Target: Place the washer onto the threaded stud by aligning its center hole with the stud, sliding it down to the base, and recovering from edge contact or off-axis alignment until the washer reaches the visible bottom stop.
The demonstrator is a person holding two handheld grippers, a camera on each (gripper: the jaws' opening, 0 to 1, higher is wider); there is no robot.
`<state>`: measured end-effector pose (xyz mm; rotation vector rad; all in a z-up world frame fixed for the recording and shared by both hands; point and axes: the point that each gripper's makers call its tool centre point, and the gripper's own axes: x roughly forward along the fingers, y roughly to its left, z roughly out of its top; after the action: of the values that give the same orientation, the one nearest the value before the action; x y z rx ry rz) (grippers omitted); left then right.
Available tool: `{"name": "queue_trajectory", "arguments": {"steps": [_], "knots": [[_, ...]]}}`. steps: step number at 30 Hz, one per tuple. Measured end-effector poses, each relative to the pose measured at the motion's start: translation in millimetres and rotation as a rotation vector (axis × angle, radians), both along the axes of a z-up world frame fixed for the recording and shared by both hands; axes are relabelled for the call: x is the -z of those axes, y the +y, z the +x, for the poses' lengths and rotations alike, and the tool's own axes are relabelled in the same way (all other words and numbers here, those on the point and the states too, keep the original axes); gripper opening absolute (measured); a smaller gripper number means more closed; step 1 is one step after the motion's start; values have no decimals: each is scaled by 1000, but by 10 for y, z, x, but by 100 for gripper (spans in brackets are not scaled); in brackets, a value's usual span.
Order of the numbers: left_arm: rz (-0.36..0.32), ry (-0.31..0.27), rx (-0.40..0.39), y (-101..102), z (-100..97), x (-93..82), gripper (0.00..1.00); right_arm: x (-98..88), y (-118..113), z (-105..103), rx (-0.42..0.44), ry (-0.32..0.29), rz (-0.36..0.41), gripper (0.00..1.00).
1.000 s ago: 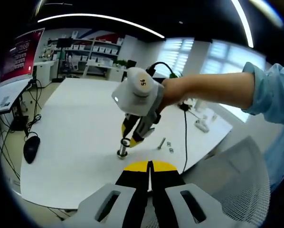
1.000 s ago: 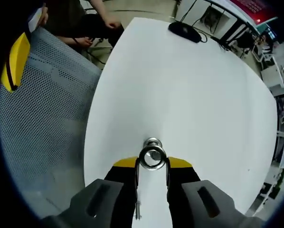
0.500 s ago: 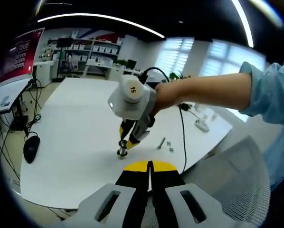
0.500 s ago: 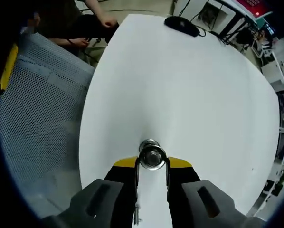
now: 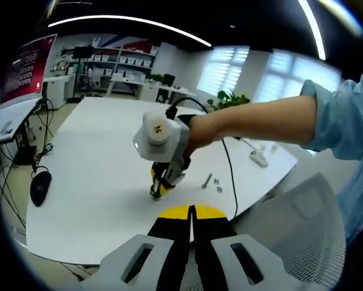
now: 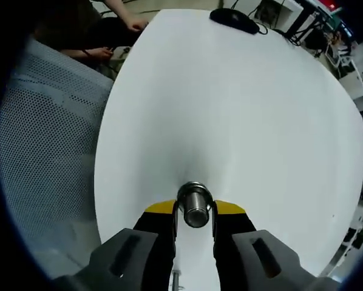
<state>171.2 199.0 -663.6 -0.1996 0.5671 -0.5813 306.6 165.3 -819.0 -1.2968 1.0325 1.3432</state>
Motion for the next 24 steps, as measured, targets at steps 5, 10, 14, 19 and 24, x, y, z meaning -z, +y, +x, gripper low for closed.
{"name": "queue_trajectory", "arguments": {"steps": [5, 10, 14, 19, 24], "knots": [[-3, -1, -4, 3, 2, -2, 0, 68, -5, 3, -10, 0, -13, 22], [-6, -4, -7, 6, 9, -8, 0, 109, -58, -35, -61, 30, -39, 28], [-7, -6, -4, 1, 11, -11, 0, 27, -55, -16, -45, 4, -10, 33], [-7, -11, 1, -10, 16, -19, 0, -225, -120, -7, 1, -29, 43, 33], [-1, 5, 21, -31, -9, 5, 0, -602, -248, -73, 25, -84, 108, 32]]}}
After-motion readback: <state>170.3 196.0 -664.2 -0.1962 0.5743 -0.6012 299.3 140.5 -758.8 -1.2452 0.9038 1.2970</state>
